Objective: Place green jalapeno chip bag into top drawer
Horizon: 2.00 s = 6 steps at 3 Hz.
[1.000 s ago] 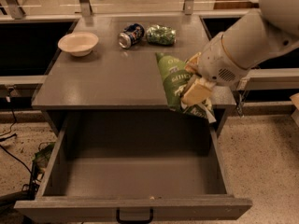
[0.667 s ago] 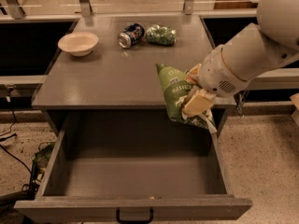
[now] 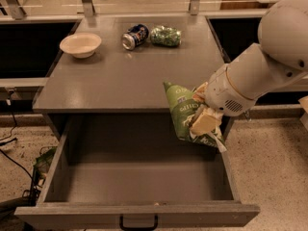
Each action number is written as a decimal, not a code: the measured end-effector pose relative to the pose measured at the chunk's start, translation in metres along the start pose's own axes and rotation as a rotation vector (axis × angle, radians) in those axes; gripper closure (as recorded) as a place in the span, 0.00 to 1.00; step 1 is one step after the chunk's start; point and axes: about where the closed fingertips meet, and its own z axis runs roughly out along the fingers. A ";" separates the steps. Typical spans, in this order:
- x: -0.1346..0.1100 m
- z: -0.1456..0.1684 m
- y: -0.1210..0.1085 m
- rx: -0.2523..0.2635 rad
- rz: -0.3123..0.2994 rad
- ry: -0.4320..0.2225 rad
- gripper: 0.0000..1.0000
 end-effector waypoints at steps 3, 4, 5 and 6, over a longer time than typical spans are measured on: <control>0.014 0.053 0.066 0.039 0.049 -0.007 1.00; 0.014 0.054 0.066 0.038 0.049 -0.006 1.00; 0.018 0.075 0.065 0.012 0.065 -0.023 1.00; 0.024 0.130 0.056 -0.046 0.105 -0.042 1.00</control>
Offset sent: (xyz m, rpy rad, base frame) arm -0.0462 0.0312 -0.0333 0.0256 -0.0781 -0.0337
